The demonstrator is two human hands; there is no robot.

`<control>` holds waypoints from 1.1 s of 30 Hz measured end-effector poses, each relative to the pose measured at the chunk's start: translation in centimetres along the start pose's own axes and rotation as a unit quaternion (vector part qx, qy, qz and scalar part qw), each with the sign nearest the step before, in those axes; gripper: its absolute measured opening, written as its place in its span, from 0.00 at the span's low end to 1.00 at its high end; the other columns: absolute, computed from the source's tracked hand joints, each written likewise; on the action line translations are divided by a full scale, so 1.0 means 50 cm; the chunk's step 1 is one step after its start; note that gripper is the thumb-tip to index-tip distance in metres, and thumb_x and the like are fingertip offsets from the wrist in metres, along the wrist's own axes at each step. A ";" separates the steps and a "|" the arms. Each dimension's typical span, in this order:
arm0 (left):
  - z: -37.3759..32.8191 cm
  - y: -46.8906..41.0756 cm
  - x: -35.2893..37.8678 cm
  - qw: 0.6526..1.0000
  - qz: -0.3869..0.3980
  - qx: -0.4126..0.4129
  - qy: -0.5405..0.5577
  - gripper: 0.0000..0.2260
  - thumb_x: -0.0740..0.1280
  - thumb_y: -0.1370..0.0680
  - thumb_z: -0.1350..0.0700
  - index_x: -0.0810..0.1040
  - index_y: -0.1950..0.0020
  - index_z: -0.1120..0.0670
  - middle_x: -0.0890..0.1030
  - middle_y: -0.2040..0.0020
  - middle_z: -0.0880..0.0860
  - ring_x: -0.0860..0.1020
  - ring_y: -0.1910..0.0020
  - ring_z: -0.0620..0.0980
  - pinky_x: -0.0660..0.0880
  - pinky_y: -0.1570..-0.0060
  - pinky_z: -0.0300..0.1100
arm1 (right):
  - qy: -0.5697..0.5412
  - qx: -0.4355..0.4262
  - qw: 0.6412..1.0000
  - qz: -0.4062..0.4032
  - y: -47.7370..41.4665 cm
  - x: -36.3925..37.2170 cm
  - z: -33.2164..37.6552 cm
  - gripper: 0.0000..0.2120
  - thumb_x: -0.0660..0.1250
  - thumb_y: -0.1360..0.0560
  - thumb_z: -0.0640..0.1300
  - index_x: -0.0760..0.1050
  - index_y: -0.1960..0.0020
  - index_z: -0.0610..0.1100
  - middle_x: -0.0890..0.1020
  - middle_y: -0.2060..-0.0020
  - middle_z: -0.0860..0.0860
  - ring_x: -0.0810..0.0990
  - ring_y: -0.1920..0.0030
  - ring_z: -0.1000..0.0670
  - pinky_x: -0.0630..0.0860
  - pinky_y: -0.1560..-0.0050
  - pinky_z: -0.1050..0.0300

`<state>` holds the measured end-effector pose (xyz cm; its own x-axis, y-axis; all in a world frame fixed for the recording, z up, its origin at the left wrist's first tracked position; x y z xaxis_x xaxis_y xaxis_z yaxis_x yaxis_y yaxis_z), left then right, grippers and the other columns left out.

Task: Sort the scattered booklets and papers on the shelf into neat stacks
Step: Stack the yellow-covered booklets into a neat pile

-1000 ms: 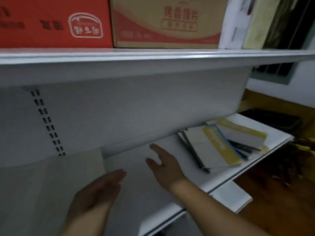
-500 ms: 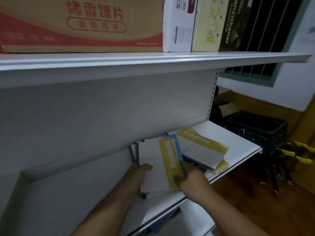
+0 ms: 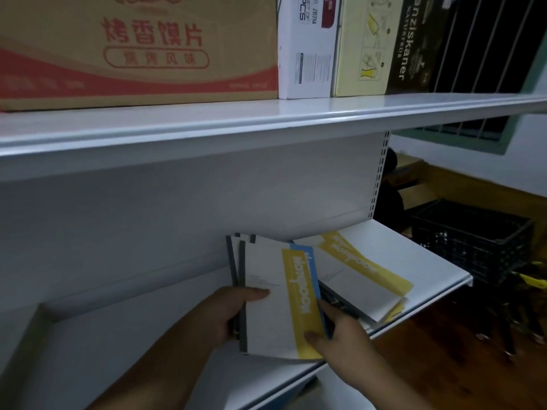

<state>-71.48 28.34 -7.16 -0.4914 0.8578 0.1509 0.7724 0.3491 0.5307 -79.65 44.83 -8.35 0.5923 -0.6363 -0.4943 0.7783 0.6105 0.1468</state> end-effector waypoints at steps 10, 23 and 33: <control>-0.022 0.197 -0.151 0.957 -0.106 0.268 -0.045 0.13 0.74 0.32 0.63 0.81 0.48 0.56 0.86 0.55 0.51 0.84 0.57 0.47 0.79 0.63 0.35 | -0.286 -0.101 0.952 0.045 -0.023 0.075 0.194 0.07 0.69 0.28 0.42 0.78 0.54 0.53 0.86 0.59 0.56 0.84 0.55 0.52 0.79 0.49 0.49; 0.065 0.311 -0.383 0.890 -0.356 0.281 -0.052 0.17 0.75 0.34 0.67 0.76 0.54 0.49 0.78 0.59 0.42 0.77 0.65 0.33 0.72 0.70 0.22 | -0.269 -0.160 0.940 0.132 0.008 0.338 0.286 0.09 0.69 0.29 0.33 0.77 0.56 0.46 0.85 0.68 0.57 0.83 0.66 0.59 0.78 0.68 0.66; 0.084 0.261 -0.386 0.906 -0.283 0.309 -0.058 0.21 0.75 0.38 0.64 0.76 0.47 0.53 0.83 0.65 0.34 0.81 0.63 0.35 0.73 0.67 0.25 | -0.308 -0.185 0.927 0.106 0.010 0.337 0.285 0.21 0.82 0.44 0.46 0.77 0.55 0.43 0.86 0.65 0.53 0.83 0.63 0.52 0.78 0.66 0.63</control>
<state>-50.23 17.92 -6.66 -0.8617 0.4960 -0.1069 0.5046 0.8599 -0.0777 -66.32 27.70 -4.41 0.8188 -0.5632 0.1115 0.5740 0.7999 -0.1750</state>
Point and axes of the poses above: each hand's wrist, its own y-axis away from the middle knuckle, its own x-axis out of the palm, z = x × y, the point moved 7 cm from there along -y, towards the middle knuckle
